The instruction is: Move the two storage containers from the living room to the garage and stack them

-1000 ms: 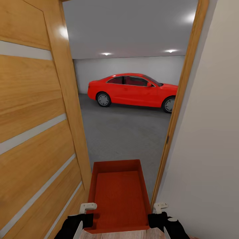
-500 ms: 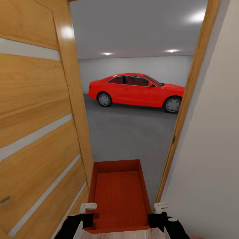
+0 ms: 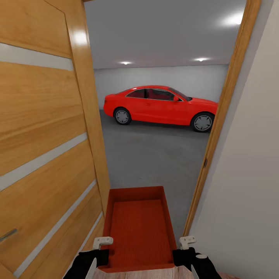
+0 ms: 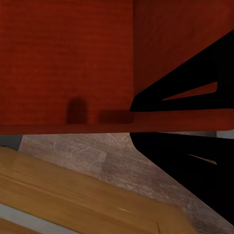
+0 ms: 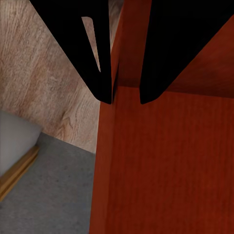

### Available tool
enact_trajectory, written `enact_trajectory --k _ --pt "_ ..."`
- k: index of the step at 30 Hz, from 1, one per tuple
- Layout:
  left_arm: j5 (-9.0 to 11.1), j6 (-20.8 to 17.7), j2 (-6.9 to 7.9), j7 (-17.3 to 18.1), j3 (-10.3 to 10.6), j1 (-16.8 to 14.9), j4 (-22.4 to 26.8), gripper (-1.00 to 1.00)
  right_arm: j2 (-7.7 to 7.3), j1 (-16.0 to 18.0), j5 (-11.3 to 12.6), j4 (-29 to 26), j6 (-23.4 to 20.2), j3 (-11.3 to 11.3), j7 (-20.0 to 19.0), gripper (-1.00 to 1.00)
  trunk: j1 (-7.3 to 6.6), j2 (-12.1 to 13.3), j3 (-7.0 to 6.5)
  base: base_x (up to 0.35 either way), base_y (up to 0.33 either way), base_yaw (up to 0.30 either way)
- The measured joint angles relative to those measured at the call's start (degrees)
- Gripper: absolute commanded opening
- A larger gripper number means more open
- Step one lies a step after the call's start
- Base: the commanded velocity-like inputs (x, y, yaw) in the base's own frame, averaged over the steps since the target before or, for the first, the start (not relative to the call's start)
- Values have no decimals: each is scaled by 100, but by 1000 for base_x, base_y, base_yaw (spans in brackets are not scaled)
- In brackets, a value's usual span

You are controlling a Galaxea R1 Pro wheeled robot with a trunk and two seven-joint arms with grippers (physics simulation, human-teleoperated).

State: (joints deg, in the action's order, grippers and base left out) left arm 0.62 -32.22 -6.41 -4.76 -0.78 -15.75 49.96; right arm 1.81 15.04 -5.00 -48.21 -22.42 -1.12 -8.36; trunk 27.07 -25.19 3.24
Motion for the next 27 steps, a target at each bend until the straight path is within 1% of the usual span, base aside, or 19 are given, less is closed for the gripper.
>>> enact_trajectory --k 7,27 --pt "0 1 0 0 0 0 0 -100 0 0 2 -1 1 2 0 -100 0 0 0 0 114 0" --pt "-1 1 0 0 1 0 0 -100 0 -1 8 -1 0 0 5 -100 0 0 0 0 3 0"
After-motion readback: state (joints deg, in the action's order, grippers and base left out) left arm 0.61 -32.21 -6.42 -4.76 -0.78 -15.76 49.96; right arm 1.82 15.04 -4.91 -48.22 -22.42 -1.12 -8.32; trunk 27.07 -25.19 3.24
